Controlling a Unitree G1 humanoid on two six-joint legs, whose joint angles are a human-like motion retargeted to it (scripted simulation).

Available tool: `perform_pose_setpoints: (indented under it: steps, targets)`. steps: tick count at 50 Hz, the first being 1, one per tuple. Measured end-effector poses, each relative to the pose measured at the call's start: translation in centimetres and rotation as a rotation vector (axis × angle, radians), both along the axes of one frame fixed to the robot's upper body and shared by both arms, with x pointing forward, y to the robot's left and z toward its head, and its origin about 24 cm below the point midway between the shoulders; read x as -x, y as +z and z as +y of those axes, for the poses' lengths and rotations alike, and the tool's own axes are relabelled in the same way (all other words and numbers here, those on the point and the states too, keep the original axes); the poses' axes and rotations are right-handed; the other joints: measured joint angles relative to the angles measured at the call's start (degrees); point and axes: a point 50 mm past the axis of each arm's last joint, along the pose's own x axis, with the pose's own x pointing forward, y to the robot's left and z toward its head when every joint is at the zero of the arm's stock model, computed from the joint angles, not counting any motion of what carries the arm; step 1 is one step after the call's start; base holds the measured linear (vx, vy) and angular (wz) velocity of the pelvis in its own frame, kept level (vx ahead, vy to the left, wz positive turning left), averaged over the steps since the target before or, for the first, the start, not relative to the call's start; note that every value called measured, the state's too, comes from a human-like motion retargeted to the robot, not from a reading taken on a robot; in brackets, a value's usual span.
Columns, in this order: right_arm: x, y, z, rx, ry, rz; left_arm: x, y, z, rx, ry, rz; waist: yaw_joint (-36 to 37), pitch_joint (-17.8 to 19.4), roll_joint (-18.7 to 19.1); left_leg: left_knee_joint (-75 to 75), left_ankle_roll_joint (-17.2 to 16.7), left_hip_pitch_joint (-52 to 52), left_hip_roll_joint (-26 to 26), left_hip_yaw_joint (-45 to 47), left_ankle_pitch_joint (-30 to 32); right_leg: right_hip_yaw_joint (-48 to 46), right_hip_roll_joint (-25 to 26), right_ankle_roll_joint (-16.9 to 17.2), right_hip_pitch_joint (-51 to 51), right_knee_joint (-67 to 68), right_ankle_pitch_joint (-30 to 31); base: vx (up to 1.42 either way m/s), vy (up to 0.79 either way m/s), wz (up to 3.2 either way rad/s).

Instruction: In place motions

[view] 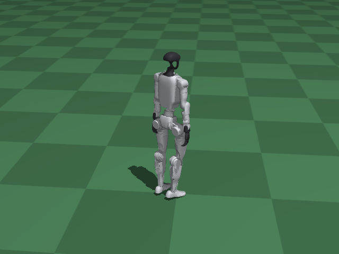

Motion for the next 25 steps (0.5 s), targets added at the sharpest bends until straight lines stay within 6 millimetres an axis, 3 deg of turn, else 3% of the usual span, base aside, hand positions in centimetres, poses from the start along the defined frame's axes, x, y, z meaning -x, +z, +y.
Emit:
perform_pose_setpoints:
  steps: [10,15,18,20,25]
  targets:
    - [-3.6,0.2,-0.3,-0.007,0.095,-0.093,0.9,0.0,0.4,-0.003,0.022,0.008,1.73,1.7,-1.26,3.07,-2.34,-3.91,0.82,-2.77,-0.18,-3.33,0.07,-0.74,0.58,-1.7,-0.76,-0.04,-0.09,0.38]
    - [-4.7,0.7,-1.9,0.042,0.082,-0.104,-0.5,-0.2,-0.5,-0.01,0.033,-0.058,5.47,5.83,-1.35,4.23,-5.54,-6.47,0.46,-5.09,3.61,-8.17,-0.48,-1.17,1.54,-2.82,-1.4,-0.3,-0.05,0.88]
    - [-4.4,0.9,-2.7,0.054,0.048,-0.092,-1.1,-0.2,-0.9,-0.02,0.026,-0.078,8.34,7.36,-1.73,3.18,-8.2,-7.41,-0.06,-7.24,4.92,-12.94,-0.79,-1.4,2.21,-4.06,-1.82,-0.41,-0.13,1.42]
    - [-3.6,0.9,-3.0,0.065,0.04,-0.067,-0.7,-0.3,-1.3,-0.021,0.02,-0.071,11.0,7.75,-2.18,2.41,-8.65,-7.53,0.35,-5.06,3.43,-15.29,-1.14,-1.45,2.73,-4.67,-2.11,-0.34,-0.13,1.33]
    - [-2.2,0.8,-3.0,0.092,0.048,-0.032,1.6,-0.2,-1.7,-0.028,0.021,0.01,12.36,6.89,-2.56,3.26,-7.36,-5.39,4.02,14.88,-3.33,-22.58,-1.73,-1.03,3.73,-5.59,-3.86,-0.32,-0.1,1.93]
